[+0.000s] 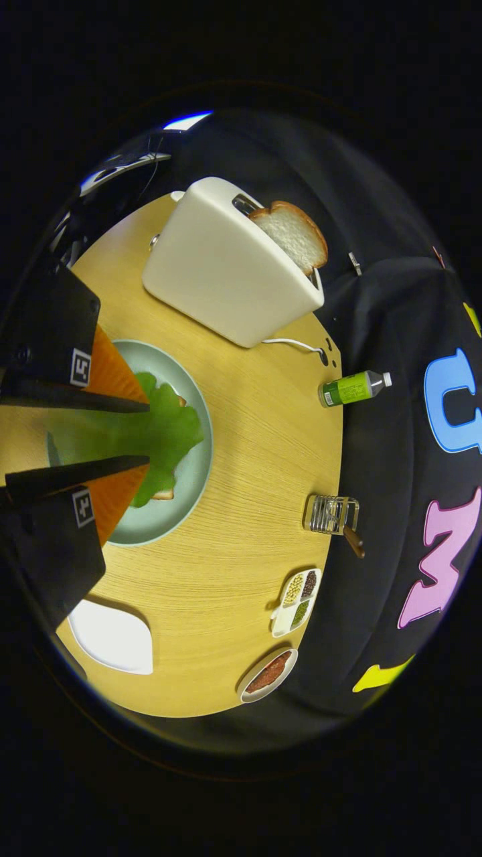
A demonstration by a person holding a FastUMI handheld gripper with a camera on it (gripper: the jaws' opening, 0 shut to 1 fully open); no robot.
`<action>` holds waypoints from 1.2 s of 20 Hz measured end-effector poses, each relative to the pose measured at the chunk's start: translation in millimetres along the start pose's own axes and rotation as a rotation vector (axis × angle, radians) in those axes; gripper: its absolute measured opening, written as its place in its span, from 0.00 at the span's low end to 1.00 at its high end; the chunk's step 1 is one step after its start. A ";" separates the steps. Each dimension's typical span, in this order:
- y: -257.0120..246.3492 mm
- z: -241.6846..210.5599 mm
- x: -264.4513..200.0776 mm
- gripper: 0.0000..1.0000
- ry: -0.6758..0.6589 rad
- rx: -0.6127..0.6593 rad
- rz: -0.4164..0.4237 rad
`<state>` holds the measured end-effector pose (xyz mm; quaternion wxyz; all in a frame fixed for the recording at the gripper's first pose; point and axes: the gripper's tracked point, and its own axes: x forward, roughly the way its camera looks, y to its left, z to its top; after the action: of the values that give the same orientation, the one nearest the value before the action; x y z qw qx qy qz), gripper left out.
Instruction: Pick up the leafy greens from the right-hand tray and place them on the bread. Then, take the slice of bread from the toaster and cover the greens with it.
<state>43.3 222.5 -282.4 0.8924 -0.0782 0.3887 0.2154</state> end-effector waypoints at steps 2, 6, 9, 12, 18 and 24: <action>0.1 -2.1 2.5 0.52 0.001 -0.011 -0.004; 1.5 2.3 -1.2 0.93 -0.025 -0.027 -0.003; 5.8 16.9 -12.8 1.00 -0.077 -0.028 -0.005; 21.8 43.7 -29.5 0.99 -0.148 -0.025 0.019; 83.6 113.0 -68.1 0.99 -0.288 -0.085 0.128; 154.1 148.9 -77.7 0.99 -0.347 -0.178 0.216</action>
<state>26.0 380.9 -119.5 0.9073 -0.0762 0.2150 0.3533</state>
